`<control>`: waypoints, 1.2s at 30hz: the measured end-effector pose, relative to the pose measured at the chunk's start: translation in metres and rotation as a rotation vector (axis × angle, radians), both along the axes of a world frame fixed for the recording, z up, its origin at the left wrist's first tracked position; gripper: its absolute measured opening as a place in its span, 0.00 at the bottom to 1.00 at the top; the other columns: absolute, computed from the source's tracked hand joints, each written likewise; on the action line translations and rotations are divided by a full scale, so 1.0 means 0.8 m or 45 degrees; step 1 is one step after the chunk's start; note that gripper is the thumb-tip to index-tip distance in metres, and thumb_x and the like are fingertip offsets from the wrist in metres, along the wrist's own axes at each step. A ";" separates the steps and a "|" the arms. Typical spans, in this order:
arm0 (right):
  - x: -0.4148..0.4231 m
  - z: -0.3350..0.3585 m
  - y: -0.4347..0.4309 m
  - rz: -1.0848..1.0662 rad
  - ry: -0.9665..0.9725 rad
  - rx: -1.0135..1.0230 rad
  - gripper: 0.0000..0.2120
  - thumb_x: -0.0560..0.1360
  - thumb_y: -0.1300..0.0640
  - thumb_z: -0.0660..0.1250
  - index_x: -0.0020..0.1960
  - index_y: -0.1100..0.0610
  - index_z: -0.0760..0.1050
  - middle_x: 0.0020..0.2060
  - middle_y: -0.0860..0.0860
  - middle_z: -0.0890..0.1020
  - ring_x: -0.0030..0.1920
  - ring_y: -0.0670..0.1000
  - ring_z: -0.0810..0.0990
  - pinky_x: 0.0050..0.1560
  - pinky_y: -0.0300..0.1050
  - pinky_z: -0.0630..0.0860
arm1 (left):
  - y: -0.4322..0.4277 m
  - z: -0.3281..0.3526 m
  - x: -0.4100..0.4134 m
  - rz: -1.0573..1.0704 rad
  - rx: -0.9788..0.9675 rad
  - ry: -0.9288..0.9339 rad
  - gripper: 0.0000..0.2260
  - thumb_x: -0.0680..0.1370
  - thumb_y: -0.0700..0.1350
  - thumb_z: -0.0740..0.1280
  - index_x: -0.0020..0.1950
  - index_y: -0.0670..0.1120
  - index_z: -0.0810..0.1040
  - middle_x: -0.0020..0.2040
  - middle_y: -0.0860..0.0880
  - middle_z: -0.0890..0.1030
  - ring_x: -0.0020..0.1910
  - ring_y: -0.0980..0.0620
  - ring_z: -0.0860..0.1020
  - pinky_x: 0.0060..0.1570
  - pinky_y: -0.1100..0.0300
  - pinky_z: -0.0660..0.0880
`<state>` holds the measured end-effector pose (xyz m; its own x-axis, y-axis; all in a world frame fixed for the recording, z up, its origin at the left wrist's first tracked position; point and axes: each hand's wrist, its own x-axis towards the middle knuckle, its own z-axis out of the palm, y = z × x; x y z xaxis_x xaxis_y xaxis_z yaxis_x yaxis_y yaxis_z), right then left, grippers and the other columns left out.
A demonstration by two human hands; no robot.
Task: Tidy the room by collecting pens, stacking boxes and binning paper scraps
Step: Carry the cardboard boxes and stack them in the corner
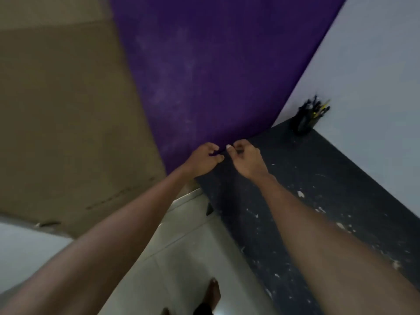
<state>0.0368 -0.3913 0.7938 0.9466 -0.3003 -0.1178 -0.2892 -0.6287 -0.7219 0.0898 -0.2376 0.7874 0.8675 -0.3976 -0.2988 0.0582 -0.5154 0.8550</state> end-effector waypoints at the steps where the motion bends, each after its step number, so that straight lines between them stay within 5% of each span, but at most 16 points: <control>1: -0.002 -0.002 0.016 0.018 0.001 -0.002 0.24 0.76 0.38 0.60 0.63 0.54 0.72 0.58 0.51 0.79 0.54 0.51 0.79 0.57 0.53 0.77 | 0.017 -0.003 -0.006 0.033 0.008 0.000 0.19 0.75 0.45 0.70 0.64 0.44 0.74 0.58 0.49 0.75 0.58 0.54 0.73 0.57 0.63 0.67; 8: -0.022 -0.024 0.177 0.287 0.033 0.003 0.24 0.76 0.38 0.61 0.62 0.54 0.73 0.57 0.52 0.80 0.55 0.52 0.79 0.57 0.54 0.76 | 0.189 -0.021 -0.064 0.304 -0.027 0.074 0.18 0.73 0.43 0.70 0.61 0.38 0.74 0.60 0.37 0.77 0.58 0.46 0.76 0.59 0.60 0.71; 12: -0.028 -0.039 0.270 0.443 0.052 -0.030 0.20 0.75 0.40 0.63 0.57 0.55 0.75 0.50 0.55 0.82 0.52 0.56 0.80 0.54 0.53 0.77 | 0.288 -0.022 -0.107 0.499 -0.027 0.072 0.15 0.77 0.42 0.66 0.63 0.40 0.73 0.58 0.43 0.78 0.53 0.51 0.74 0.48 0.65 0.68; 19: -0.038 -0.060 0.438 0.856 0.130 0.053 0.28 0.68 0.32 0.60 0.57 0.51 0.74 0.50 0.52 0.82 0.52 0.55 0.81 0.55 0.55 0.77 | 0.455 -0.014 -0.208 1.084 0.016 0.045 0.21 0.77 0.44 0.67 0.69 0.42 0.70 0.65 0.44 0.75 0.60 0.48 0.75 0.56 0.61 0.70; 26: -0.080 -0.070 0.562 1.337 0.133 0.164 0.17 0.74 0.41 0.64 0.56 0.52 0.73 0.51 0.54 0.82 0.53 0.56 0.80 0.56 0.59 0.75 | 0.537 -0.010 -0.328 1.599 0.044 0.036 0.22 0.77 0.47 0.66 0.70 0.45 0.69 0.71 0.44 0.69 0.68 0.46 0.70 0.60 0.59 0.67; 29: -0.115 -0.071 0.598 1.532 0.180 0.201 0.29 0.73 0.36 0.62 0.63 0.57 0.72 0.57 0.58 0.79 0.57 0.56 0.79 0.53 0.49 0.76 | 0.550 -0.017 -0.385 1.785 0.061 0.043 0.22 0.76 0.47 0.67 0.70 0.45 0.69 0.70 0.44 0.69 0.68 0.47 0.70 0.58 0.61 0.65; 33: -0.160 -0.077 0.635 1.689 0.221 0.145 0.31 0.74 0.36 0.62 0.70 0.53 0.66 0.63 0.57 0.75 0.54 0.56 0.80 0.55 0.57 0.78 | 0.561 -0.032 -0.462 1.991 0.044 0.098 0.21 0.77 0.47 0.66 0.70 0.45 0.69 0.70 0.45 0.69 0.68 0.48 0.69 0.59 0.62 0.64; 36: -0.191 -0.083 0.663 1.785 0.170 0.043 0.31 0.73 0.33 0.60 0.69 0.50 0.67 0.62 0.54 0.78 0.54 0.53 0.80 0.54 0.49 0.77 | 0.570 -0.040 -0.518 2.127 0.050 0.140 0.20 0.77 0.46 0.66 0.69 0.45 0.70 0.70 0.45 0.70 0.69 0.48 0.70 0.62 0.60 0.65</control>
